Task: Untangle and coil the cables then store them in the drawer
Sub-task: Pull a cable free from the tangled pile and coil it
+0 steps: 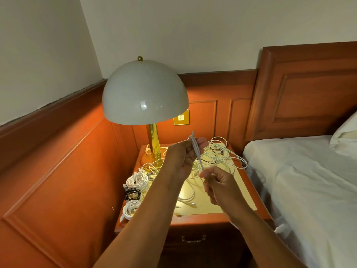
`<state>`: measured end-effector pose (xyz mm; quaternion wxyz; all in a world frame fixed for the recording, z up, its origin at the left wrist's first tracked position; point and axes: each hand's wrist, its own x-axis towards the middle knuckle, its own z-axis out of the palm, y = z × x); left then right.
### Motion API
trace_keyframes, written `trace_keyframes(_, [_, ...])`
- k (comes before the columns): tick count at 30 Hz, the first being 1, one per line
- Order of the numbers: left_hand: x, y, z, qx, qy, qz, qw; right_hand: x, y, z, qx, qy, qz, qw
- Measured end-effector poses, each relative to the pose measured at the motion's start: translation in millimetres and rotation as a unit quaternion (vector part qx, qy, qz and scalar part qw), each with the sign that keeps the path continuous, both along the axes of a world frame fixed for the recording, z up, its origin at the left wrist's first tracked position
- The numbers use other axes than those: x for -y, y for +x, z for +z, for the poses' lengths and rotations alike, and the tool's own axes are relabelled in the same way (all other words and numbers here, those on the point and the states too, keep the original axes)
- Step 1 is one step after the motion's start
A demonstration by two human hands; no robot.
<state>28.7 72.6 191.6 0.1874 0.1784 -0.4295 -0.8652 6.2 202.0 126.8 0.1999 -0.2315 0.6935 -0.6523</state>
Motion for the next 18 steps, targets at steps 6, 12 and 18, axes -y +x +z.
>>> trace_keyframes(6, [-2.8,6.5,8.2,-0.017,0.011,0.006,1.0,-6.3,-8.7,-17.7,0.073,0.003,0.073,0.995])
trace_keyframes(12, [-5.0,23.1,8.1,-0.028,0.009,-0.063,0.998,-12.4,-35.2,-12.8,0.04,0.084,0.09,0.992])
trace_keyframes(18, [-15.2,42.7,-4.9,0.007,-0.246,-0.101,0.964,-4.2,-84.6,51.5,-0.212,0.252,0.082,0.941])
